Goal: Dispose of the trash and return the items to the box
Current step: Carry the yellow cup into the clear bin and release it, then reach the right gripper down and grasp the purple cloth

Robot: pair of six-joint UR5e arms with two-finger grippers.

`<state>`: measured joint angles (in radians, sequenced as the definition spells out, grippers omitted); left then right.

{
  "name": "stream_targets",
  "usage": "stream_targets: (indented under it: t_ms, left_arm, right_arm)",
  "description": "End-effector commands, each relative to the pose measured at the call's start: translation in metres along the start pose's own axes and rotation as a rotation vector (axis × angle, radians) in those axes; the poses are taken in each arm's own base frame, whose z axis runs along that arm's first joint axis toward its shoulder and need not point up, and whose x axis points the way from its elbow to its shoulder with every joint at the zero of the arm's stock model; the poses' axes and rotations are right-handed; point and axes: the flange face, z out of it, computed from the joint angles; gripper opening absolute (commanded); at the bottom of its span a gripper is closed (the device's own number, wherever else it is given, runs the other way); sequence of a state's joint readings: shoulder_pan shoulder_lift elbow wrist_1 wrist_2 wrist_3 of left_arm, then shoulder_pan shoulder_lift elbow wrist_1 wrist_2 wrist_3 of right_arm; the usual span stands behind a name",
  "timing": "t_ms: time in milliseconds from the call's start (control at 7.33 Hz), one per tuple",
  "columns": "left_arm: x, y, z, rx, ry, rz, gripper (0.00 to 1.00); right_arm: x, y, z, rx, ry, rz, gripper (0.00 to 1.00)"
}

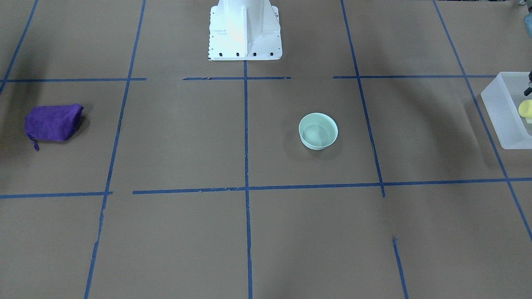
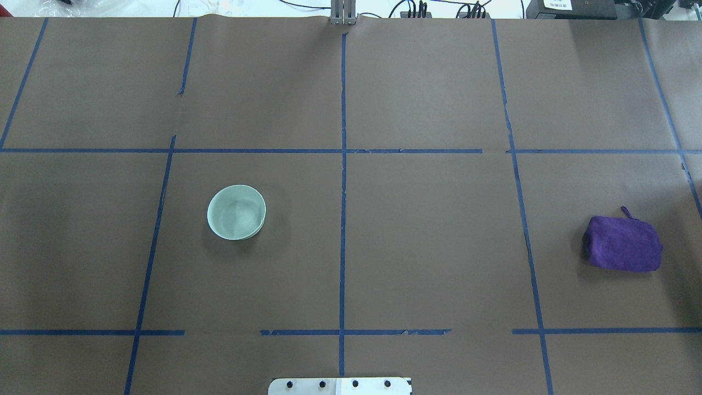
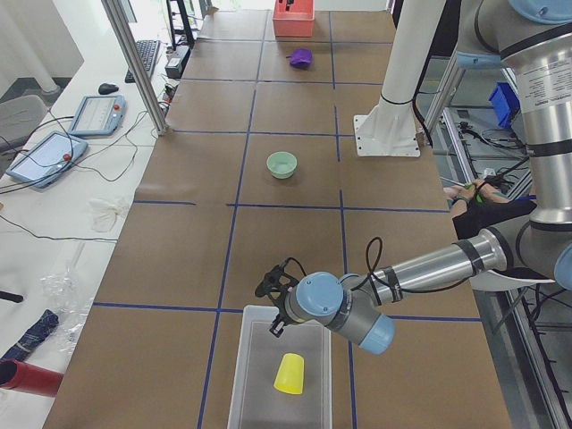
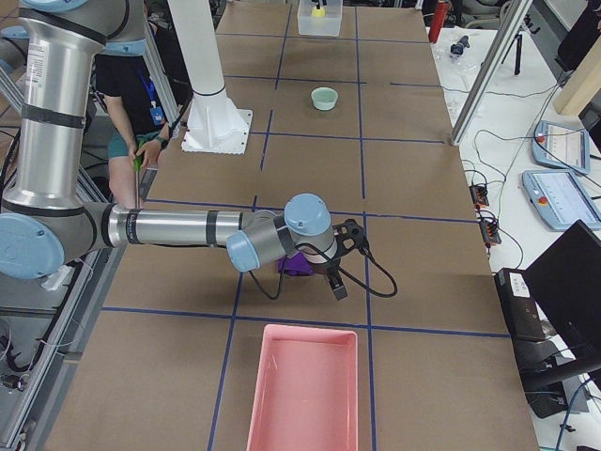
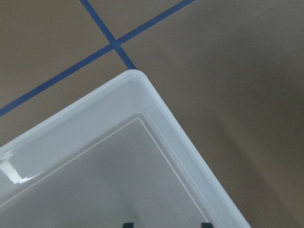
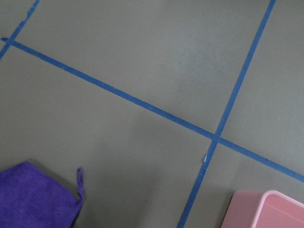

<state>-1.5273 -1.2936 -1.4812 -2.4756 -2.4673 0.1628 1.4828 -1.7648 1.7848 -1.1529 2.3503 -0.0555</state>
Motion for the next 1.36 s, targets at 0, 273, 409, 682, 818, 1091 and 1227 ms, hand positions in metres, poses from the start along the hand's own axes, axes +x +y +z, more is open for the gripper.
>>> stream_targets:
  t_ms: [0,273,409,682,818,1091,1227]
  left_arm:
    - [0.001,-0.060,-0.009,0.034,-0.010,-0.003,1.00]
    - [0.008,-0.077,-0.017,0.047,-0.011,0.012,1.00]
    - [0.011,-0.083,-0.020,0.057,-0.014,0.024,1.00]
    - [0.016,-0.089,-0.025,0.068,-0.015,0.038,1.00]
    - [0.016,-0.091,-0.025,0.070,-0.015,0.041,1.00]
    - [0.017,-0.092,-0.026,0.072,-0.016,0.043,1.00]
    - [0.016,-0.092,-0.027,0.074,-0.018,0.042,1.00]
  right_arm:
    - [-0.055,-0.030,-0.018,0.040,-0.052,0.100,1.00]
    - [-0.109,-0.040,-0.006,0.055,-0.104,0.044,1.00]
    - [-0.133,-0.026,0.014,0.047,-0.130,0.126,1.00]
    - [-0.193,0.001,0.072,0.035,-0.074,0.150,1.00]
    - [-0.217,0.003,0.088,0.033,-0.050,0.125,1.00]
    - [-0.261,0.017,0.127,0.044,0.037,0.095,1.00]
    - [-0.276,0.026,0.141,0.044,0.065,0.065,0.99]
